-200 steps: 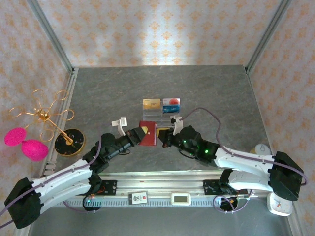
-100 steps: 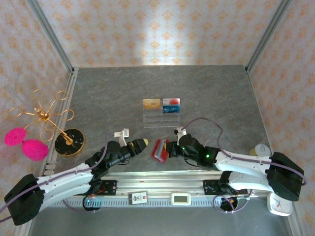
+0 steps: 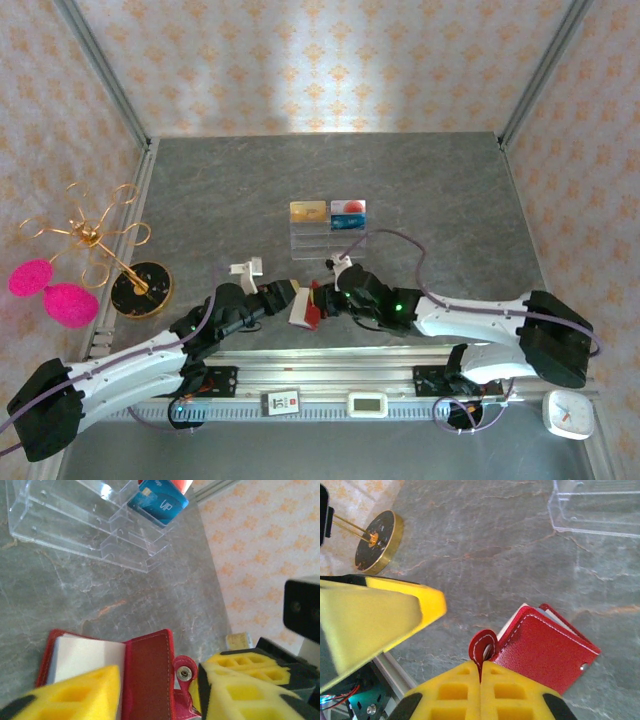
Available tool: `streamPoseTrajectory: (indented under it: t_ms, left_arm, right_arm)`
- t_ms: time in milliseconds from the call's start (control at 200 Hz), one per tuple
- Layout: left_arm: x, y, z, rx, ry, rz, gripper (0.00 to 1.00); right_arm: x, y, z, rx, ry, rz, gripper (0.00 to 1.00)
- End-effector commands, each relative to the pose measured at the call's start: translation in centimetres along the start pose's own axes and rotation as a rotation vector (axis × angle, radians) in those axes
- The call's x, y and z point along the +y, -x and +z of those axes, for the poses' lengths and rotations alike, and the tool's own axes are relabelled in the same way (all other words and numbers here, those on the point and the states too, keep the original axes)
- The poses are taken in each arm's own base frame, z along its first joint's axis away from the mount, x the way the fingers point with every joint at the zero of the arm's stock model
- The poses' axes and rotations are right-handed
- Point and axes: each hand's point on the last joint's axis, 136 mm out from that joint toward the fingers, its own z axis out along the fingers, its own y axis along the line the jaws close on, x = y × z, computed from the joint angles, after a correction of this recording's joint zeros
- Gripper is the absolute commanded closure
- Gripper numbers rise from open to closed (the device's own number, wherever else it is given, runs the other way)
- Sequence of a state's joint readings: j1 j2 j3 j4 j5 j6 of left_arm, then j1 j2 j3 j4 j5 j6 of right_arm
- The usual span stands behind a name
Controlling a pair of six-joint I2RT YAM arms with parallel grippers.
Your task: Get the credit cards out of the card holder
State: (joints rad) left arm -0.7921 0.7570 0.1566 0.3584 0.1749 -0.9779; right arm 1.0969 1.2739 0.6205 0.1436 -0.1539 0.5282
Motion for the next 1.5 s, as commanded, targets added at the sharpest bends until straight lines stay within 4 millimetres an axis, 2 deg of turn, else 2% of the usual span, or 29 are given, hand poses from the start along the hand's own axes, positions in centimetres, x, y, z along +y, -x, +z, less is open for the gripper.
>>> streamPoseTrajectory:
  t_ms: [0, 185, 275, 375, 471, 586, 621, 706, 791, 966, 1051, 1106, 1196, 1251, 1351, 1497]
  left_arm:
    - [-0.4, 0.1, 0.1, 0.005, 0.0, 0.025, 0.66]
    - [-0.4, -0.6, 0.7, 0.032, -0.01, 0.028, 0.78]
    - [-1.3, -0.8, 1.3, 0.052, -0.04, 0.04, 0.84]
    - [-3.0, -1.4, 2.2, 0.09, -0.077, 0.074, 0.89]
    - [-4.2, -2.2, 3.2, 0.127, -0.092, 0.096, 0.9]
    - [-3.5, -2.5, 3.7, 0.145, -0.052, 0.097, 0.9]
    - [-3.0, -2.6, 3.7, 0.143, -0.036, 0.095, 0.9]
    - [-2.2, -2.9, 3.8, 0.149, -0.009, 0.091, 0.93]
    - [-1.7, -3.2, 4.0, 0.16, 0.006, 0.092, 0.94]
    - [-0.8, -4.0, 4.8, 0.189, 0.033, 0.096, 0.96]
    - [-1.5, -4.3, 5.1, 0.198, -0.006, 0.092, 0.96]
    - [-1.9, -4.7, 5.4, 0.212, -0.028, 0.093, 0.95]
    - [-1.7, -5.6, 6.2, 0.255, -0.014, 0.1, 0.96]
    - [-1.6, -6.3, 6.6, 0.284, -0.008, 0.103, 0.98]
    - [-1.4, -7.4, 7.3, 0.326, -0.004, 0.101, 1.0]
    - [-2.0, -8.6, 8.4, 0.375, -0.024, 0.11, 1.0]
  right_arm:
    - [0.6, 0.5, 0.3, -0.011, 0.017, -0.014, 1.0]
    - [-3.2, -1.4, -0.5, -0.007, -0.077, 0.04, 1.0]
    - [-4.8, -2.8, -0.8, 0.005, -0.104, 0.061, 1.0]
    - [-5.5, -3.5, -0.9, 0.009, -0.115, 0.071, 1.0]
    - [-5.1, -3.3, -1.0, 0.0, -0.093, 0.061, 1.0]
    - [-3.7, -2.5, -1.1, -0.012, -0.04, 0.026, 1.0]
    - [-3.1, -1.6, -1.7, -0.043, -0.024, 0.022, 1.0]
    - [-3.7, -1.4, -1.8, -0.047, -0.053, 0.014, 1.0]
    - [-4.7, -1.9, -1.7, -0.039, -0.079, 0.029, 1.0]
    - [-8.5, -3.9, -1.9, -0.031, -0.187, 0.105, 1.0]
    - [-10.3, -4.8, -2.1, -0.026, -0.254, 0.142, 1.0]
    - [-11.3, -5.4, -2.2, -0.017, -0.303, 0.164, 0.91]
    - [-12.9, -5.8, -2.7, -0.02, -0.39, 0.201, 0.66]
    - [-13.2, -5.7, -2.9, -0.032, -0.407, 0.211, 0.57]
    - [-13.1, -4.8, -3.8, -0.078, -0.4, 0.223, 0.49]
    - [-12.7, -3.1, -5.5, -0.147, -0.402, 0.225, 0.48]
